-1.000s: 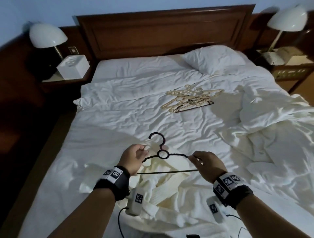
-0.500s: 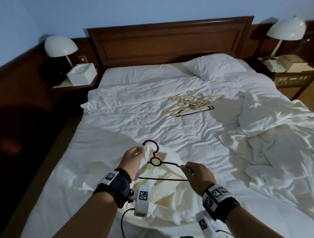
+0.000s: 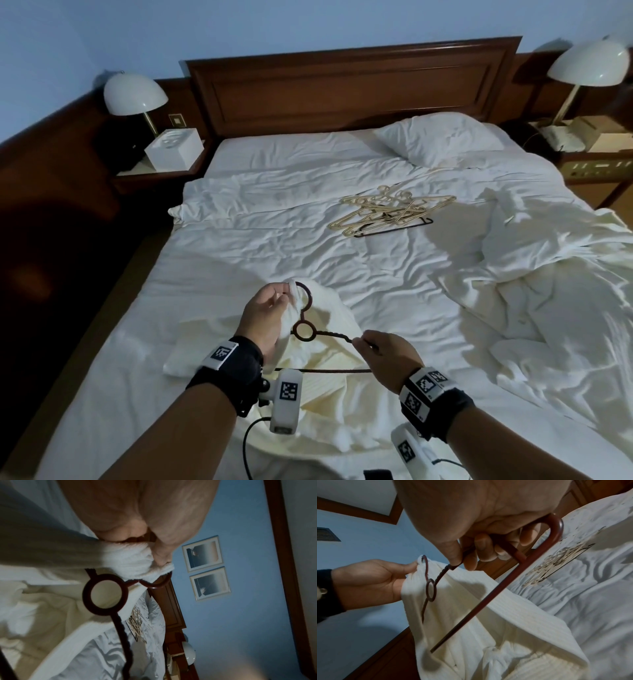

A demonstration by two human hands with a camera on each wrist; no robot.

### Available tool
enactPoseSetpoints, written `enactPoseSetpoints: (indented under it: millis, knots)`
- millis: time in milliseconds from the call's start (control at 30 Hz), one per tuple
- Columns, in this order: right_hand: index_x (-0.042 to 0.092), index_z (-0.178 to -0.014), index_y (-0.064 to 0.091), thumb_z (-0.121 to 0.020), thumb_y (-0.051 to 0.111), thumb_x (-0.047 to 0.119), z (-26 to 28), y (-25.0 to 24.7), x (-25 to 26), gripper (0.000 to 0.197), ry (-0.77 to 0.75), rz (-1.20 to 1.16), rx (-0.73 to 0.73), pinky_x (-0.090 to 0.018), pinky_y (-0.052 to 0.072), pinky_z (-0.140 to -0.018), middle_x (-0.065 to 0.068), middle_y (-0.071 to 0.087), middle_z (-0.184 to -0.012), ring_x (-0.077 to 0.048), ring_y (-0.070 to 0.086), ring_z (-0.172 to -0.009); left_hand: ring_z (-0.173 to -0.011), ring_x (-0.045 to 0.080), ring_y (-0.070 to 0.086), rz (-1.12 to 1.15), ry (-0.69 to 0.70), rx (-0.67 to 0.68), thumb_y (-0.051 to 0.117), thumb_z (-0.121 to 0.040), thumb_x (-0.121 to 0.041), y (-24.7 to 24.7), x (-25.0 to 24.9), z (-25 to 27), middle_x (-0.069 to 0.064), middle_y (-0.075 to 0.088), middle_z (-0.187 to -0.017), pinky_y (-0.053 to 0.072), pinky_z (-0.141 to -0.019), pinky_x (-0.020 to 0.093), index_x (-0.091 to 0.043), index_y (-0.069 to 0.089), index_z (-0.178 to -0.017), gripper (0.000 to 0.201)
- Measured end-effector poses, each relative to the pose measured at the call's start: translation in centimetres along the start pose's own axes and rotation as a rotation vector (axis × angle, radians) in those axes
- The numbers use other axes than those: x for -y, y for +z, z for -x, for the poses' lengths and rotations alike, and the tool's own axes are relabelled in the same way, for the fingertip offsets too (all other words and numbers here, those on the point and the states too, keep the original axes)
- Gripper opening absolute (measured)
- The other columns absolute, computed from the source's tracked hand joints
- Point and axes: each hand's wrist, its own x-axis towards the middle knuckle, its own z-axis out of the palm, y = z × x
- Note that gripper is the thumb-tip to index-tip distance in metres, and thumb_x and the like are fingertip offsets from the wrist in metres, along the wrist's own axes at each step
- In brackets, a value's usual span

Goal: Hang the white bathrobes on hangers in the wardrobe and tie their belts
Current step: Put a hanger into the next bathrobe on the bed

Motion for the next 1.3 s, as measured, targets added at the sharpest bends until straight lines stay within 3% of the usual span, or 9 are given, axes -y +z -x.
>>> enactPoseSetpoints:
  millis: [233, 433, 500, 600, 767, 867, 967, 1133, 1300]
  knots:
    - [0.031, -0.058, 0.041, -0.095, 0.048, 0.049, -2.4, -1.8, -0.1, 0.041, -0.126, 0.136, -0.013, -0.033, 0.031, -0.078, 0.009, 0.047, -0.061, -0.015, 0.044, -0.078, -0.100, 0.020, 0.062, -0.309, 0.061, -0.008, 0.082, -0.075, -0.034, -0.5, -0.5, -0.2, 0.005, 0.062, -0.109, 0.050, -0.089, 0.033, -0.024, 0.042, -0.113, 0.056]
    - [0.022, -0.064, 0.056, -0.093, 0.052, 0.049, -4.0, -2.2, -0.9, 0.040, -0.086, 0.048, -0.013, -0.035, 0.038, -0.081, 0.004, 0.060, -0.065, -0.018, 0.053, -0.074, -0.099, -0.005, 0.061, -0.475, 0.089, 0.234, 0.084, -0.073, -0.029, -0.6, -0.5, 1.0, -0.014, 0.067, -0.106, 0.042, -0.076, 0.004, -0.026, 0.061, -0.109, 0.043]
    - [0.023, -0.064, 0.059, -0.091, 0.053, 0.052, -4.3, -2.2, -1.2, 0.040, -0.038, -0.015, 0.011, -0.034, 0.041, -0.081, 0.003, 0.065, -0.067, -0.017, 0.058, -0.070, -0.100, -0.018, 0.053, -0.592, 0.142, 0.296, 0.081, -0.076, -0.037, -0.6, -0.2, 1.6, -0.026, 0.056, -0.114, 0.039, -0.085, 0.005, -0.028, 0.054, -0.116, 0.049]
    - [0.026, -0.057, 0.057, -0.092, 0.053, 0.052, -4.2, -2.2, -0.8, 0.043, -0.026, -0.062, 0.054, -0.032, 0.040, -0.075, 0.013, 0.059, -0.055, -0.009, 0.054, -0.062, -0.114, 0.003, 0.050, -0.833, 0.095, 0.331, 0.062, -0.087, -0.054, -1.0, 1.4, 2.2, -0.014, 0.049, -0.124, 0.037, -0.095, 0.026, -0.021, 0.045, -0.134, 0.060]
    - [0.023, -0.063, 0.064, -0.096, 0.049, 0.045, -5.0, -1.3, 0.0, 0.043, -0.045, -0.007, 0.251, -0.027, 0.037, -0.070, 0.010, 0.056, -0.055, -0.010, 0.054, -0.064, -0.119, 0.024, 0.054, -0.957, 0.017, 0.367, 0.050, -0.095, -0.050, -1.7, 2.8, 3.1, 0.004, 0.055, -0.132, 0.041, -0.091, 0.029, -0.020, 0.039, -0.140, 0.055]
    - [0.021, -0.111, 0.065, -0.092, 0.057, 0.039, -5.5, 0.1, 1.0, 0.028, -0.018, 0.214, 0.416, -0.029, 0.043, -0.084, -0.001, 0.063, -0.102, -0.021, 0.060, -0.097, -0.102, 0.024, 0.062, -1.070, 0.142, 0.456, 0.050, -0.097, -0.040, -1.6, 2.8, 3.2, 0.006, 0.064, -0.119, 0.046, -0.083, 0.031, -0.023, 0.041, -0.134, 0.042]
    - [0.035, -0.143, 0.034, -0.078, 0.074, 0.046, -5.4, 2.1, 1.7, 0.077, -0.085, 0.260, 0.456, -0.039, 0.046, -0.098, -0.007, 0.037, -0.137, -0.027, 0.055, -0.116, -0.092, 0.019, 0.063, -1.142, 0.182, 0.528, 0.054, -0.095, -0.030, -1.9, 3.1, 3.3, 0.001, 0.066, -0.113, 0.042, -0.074, 0.027, -0.026, 0.037, -0.134, 0.042]
    - [0.032, -0.133, 0.050, -0.072, 0.069, 0.066, -4.8, 4.2, 3.4, 0.073, -0.180, 0.350, 0.445, -0.041, 0.042, -0.096, -0.002, 0.044, -0.123, -0.024, 0.043, -0.114, -0.090, 0.016, 0.063, -1.080, 0.138, 0.520, 0.065, -0.087, -0.035, -3.5, 3.0, 3.4, -0.002, 0.066, -0.103, 0.049, -0.079, 0.032, -0.030, 0.031, -0.127, 0.054]
    - [0.022, -0.113, 0.059, -0.084, 0.058, 0.023, -6.1, 3.6, 4.4, 0.029, -0.198, 0.438, 0.188, -0.039, 0.051, -0.088, -0.003, 0.056, -0.112, -0.026, 0.056, -0.108, -0.091, 0.011, 0.061, -1.133, 0.137, 0.476, 0.067, -0.083, -0.043, -5.9, 2.9, 3.1, -0.006, 0.060, -0.119, 0.044, -0.074, 0.025, -0.026, 0.039, -0.132, 0.059]
